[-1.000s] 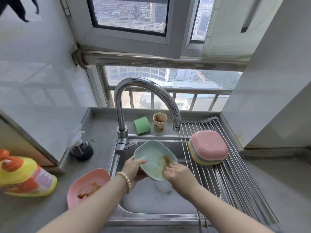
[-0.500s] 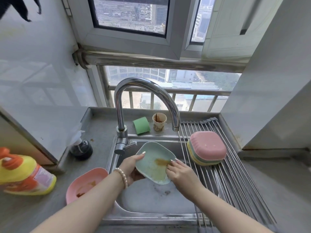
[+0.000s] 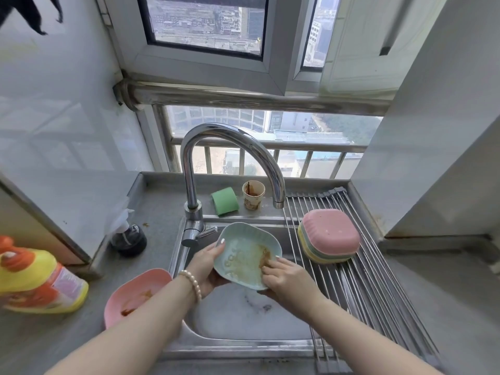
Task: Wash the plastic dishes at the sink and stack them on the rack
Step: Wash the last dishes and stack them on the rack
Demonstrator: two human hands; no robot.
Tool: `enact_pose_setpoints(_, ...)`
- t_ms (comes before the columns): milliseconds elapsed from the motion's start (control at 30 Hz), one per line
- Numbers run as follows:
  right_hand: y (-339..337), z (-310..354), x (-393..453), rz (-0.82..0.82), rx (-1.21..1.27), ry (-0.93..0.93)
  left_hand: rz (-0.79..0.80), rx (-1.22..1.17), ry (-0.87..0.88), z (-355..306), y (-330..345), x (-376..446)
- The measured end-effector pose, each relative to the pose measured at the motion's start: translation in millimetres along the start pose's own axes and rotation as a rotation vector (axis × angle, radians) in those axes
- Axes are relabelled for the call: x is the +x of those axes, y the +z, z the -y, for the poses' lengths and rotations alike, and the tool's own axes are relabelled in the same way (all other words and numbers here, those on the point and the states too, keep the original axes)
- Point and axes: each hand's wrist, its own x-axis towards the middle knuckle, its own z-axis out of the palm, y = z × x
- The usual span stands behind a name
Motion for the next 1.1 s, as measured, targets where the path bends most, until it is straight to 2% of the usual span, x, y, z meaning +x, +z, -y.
enact_pose_setpoints(67,-4.9,-0.1,8.4,0.028,-0.066,0.035,0.07,-0.079,-0.04,6.7,2.4,-0.4)
enact_pose_setpoints(167,-3.9,21.2,23.7,-0.002,0.07,0.171,0.102,-0.287,-0.056,22.5,16.7,-5.5)
enact_pose_setpoints(267,2.4,46.1,25.8,-0.062,0.267,0.24,-0.079,-0.338,0.055,28.9,23.2,0.9)
enact_pose_setpoints(333,1.3,51.6,19.2,-0.062,0.306,0.191,-0.202,-0.258,0.195,21.5,19.1,6.1)
enact_pose_setpoints(367,-3.7,48.4,17.6,-0.019,0.309,0.16,-0.223,-0.196,0.247,17.3,15.6,9.8)
enact_pose_setpoints(433,-19.2,36.2,19.8,0.231,0.243,0.202,-0.21,-0.066,0.267,12.2,8.9,12.5)
enact_pose_setpoints(500,-30.2,22.5,23.9,0.432,0.091,0.21,-0.168,0.017,0.186,11.7,5.8,9.5)
enact_pose_setpoints(567,-31.9,13.9,34.5,0.565,0.064,0.287,-0.084,0.037,0.132,17.3,5.9,8.7)
enact_pose_setpoints(700,-16.3,20.7,62.3,0.706,0.334,0.496,0.03,-0.004,0.091,24.8,17.5,7.7)
enact_pose_setpoints(867,-18.4,46.6,61.7,0.724,0.548,0.279,-0.076,-0.074,0.128,18.4,11.1,19.4)
enact_pose_setpoints(967,-21.9,40.3,38.8,0.726,0.45,0.172,-0.096,-0.071,0.106,13.4,1.3,18.3)
enact_pose_setpoints(1033,-26.1,30.0,25.2,0.602,0.397,0.211,-0.091,-0.065,0.076,11.5,-2.0,16.7)
enact_pose_setpoints(1100,-28.7,17.3,14.8,0.321,0.424,0.293,-0.069,-0.086,0.018,12.2,-5.2,19.6)
